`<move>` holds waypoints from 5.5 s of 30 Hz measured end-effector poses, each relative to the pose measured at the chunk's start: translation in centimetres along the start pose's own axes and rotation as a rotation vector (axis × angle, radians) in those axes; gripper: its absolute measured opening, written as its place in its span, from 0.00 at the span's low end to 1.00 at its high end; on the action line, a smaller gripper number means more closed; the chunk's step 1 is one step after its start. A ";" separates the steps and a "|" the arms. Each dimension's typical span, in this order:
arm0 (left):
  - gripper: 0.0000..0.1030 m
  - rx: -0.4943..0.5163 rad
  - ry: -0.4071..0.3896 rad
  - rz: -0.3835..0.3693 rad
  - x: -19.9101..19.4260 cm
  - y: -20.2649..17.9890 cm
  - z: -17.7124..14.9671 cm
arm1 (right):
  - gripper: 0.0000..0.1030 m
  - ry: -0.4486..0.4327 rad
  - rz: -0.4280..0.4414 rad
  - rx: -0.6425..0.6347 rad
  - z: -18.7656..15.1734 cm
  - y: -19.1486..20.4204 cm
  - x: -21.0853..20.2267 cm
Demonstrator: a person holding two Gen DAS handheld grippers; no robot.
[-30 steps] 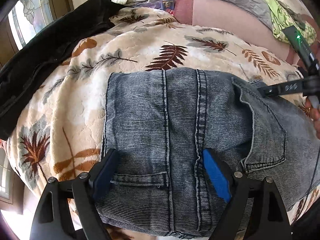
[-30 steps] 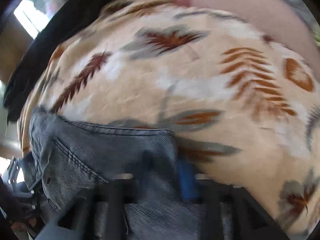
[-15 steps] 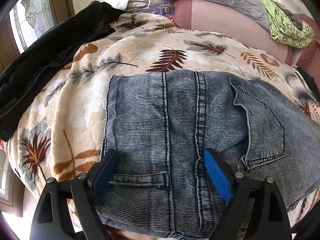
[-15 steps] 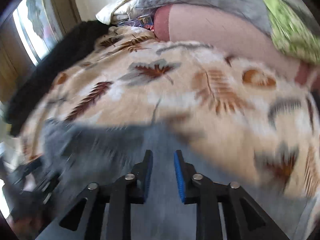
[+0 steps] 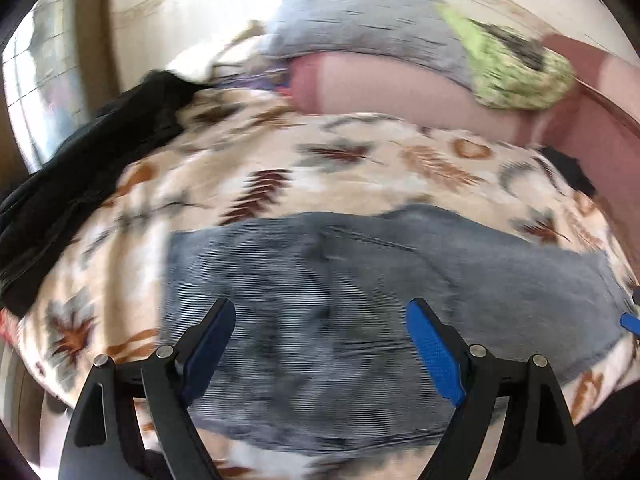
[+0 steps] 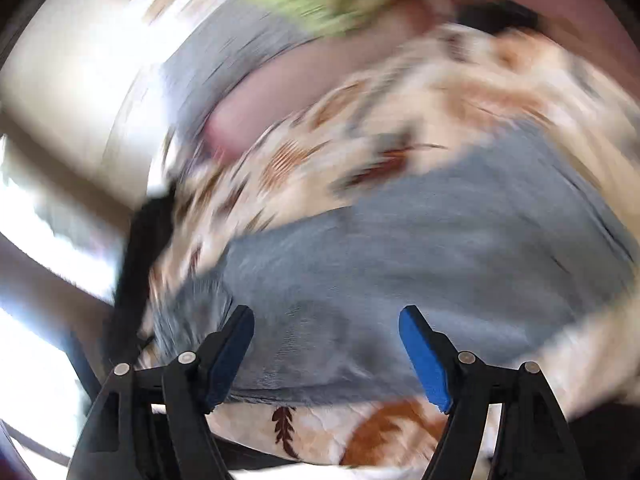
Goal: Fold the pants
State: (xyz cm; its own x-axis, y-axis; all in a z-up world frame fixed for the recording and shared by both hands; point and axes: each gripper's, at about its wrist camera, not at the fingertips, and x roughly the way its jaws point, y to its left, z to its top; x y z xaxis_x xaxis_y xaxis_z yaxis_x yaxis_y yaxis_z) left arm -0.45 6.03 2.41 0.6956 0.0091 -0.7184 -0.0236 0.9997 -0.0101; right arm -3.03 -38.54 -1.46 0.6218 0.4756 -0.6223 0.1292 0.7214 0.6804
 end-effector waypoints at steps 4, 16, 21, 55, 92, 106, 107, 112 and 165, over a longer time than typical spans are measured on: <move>0.85 0.044 0.174 -0.033 4.4 -1.7 -1.5 | 0.76 -0.052 -0.025 0.245 0.2 -7.2 -3.0; 0.85 0.050 0.115 -0.065 1.6 -4.4 1.0 | 0.76 -0.089 0.011 0.491 2.6 -12.4 -2.6; 0.85 0.049 0.129 -0.152 2.8 -8.7 2.4 | 0.48 -0.104 -0.038 0.425 3.6 -12.3 -2.8; 0.89 0.238 0.223 -0.345 5.3 -20.4 1.4 | 0.53 -0.012 -0.330 -0.039 16.5 -5.1 1.0; 0.95 0.292 0.299 -0.230 8.2 -22.3 0.5 | 0.19 -0.145 -0.130 0.158 5.0 -8.8 -4.9; 0.99 0.314 0.267 -0.221 7.7 -27.8 0.5 | 0.80 -0.094 -0.036 0.232 4.0 -12.9 -4.2; 0.99 0.303 0.248 -0.234 7.2 -27.7 0.7 | 0.80 -0.107 -0.018 0.258 4.1 -13.3 -4.4; 0.99 0.301 0.176 -0.145 5.8 -26.7 1.2 | 0.72 -0.111 -0.021 0.258 4.2 -12.4 -4.5; 0.98 -0.299 0.352 -0.554 3.3 -9.1 0.9 | 0.67 -0.022 0.088 -0.037 -5.1 0.5 2.4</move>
State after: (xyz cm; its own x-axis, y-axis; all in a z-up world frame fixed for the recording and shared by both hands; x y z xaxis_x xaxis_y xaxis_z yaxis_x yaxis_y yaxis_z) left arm 2.72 -3.06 0.81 0.3911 -0.5562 -0.7332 0.0350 0.8051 -0.5921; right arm -5.45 -34.47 -4.59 0.6466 0.5270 -0.5516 0.0450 0.6955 0.7171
